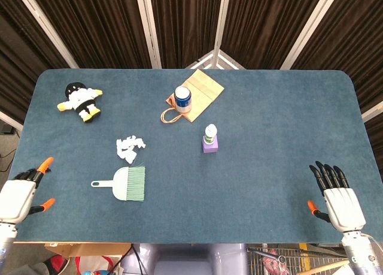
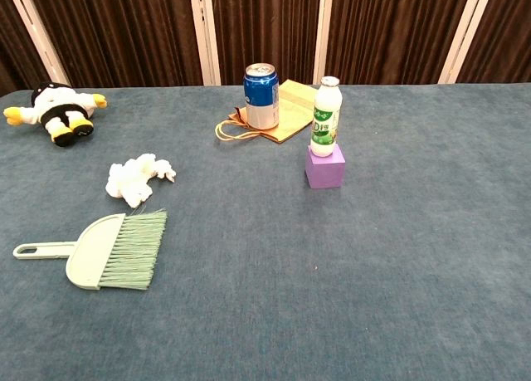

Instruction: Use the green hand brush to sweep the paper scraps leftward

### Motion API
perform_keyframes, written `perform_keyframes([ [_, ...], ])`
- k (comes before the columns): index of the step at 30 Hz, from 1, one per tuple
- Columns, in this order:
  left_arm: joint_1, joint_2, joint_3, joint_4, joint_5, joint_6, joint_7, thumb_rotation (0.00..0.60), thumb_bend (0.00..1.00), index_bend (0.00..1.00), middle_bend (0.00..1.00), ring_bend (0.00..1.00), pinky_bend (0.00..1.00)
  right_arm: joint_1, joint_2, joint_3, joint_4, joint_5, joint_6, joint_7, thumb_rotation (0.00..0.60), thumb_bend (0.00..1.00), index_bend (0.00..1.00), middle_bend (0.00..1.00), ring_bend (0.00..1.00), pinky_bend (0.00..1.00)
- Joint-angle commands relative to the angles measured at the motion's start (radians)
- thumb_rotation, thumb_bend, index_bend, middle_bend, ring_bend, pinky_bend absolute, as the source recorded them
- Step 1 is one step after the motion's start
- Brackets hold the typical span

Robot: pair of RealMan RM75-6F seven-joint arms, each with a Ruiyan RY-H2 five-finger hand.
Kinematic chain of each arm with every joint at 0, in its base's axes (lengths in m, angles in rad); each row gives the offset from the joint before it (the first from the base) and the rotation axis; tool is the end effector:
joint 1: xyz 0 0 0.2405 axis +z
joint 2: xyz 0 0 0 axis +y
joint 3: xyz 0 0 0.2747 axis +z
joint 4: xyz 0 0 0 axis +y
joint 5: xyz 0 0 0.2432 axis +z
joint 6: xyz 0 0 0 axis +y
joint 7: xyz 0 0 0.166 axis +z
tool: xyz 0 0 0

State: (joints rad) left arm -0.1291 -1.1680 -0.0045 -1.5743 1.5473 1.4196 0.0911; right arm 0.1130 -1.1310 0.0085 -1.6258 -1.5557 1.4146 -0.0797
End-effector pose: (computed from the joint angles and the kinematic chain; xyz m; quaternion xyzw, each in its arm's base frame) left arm -0.3360 0.2103 0.1033 -0.6534 -0.3686 -0.3533 0.5589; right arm -0.3303 -0.2048 0.1103 0.6490 -0.3799 0.3576 0.5538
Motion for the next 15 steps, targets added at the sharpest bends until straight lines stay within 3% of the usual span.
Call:
perform_keyframes([
  [1,-0.038,-0.023,-0.016,-0.042,-0.052,-0.073,0.079,0.600,0.20,0.28,0.85,0.85,0.93,0.000,-0.001,0.000,0.001,0.001,-0.001,0.002,0.600,0.32,0.00,0.00,0.00,0.01],
  [4,-0.087,-0.062,-0.049,-0.084,-0.147,-0.168,0.166,0.600,0.27,0.42,0.98,0.97,1.00,-0.001,0.001,0.001,0.000,0.001,0.002,0.008,0.600,0.32,0.00,0.00,0.00,0.01],
  [6,-0.120,-0.086,-0.078,-0.111,-0.248,-0.229,0.246,0.600,0.29,0.45,1.00,1.00,1.00,0.000,0.003,0.001,0.000,0.001,0.001,0.013,0.600,0.32,0.00,0.00,0.00,0.01],
  [11,-0.172,-0.138,-0.112,-0.149,-0.428,-0.297,0.376,0.600,0.36,0.45,1.00,1.00,1.00,0.000,0.005,0.001,0.000,0.000,0.001,0.019,0.600,0.32,0.00,0.00,0.00,0.01],
  [15,-0.200,-0.182,-0.120,-0.144,-0.507,-0.315,0.432,0.600,0.37,0.43,1.00,1.00,1.00,-0.002,0.005,0.000,-0.001,0.001,0.002,0.023,0.600,0.32,0.00,0.00,0.00,0.01],
])
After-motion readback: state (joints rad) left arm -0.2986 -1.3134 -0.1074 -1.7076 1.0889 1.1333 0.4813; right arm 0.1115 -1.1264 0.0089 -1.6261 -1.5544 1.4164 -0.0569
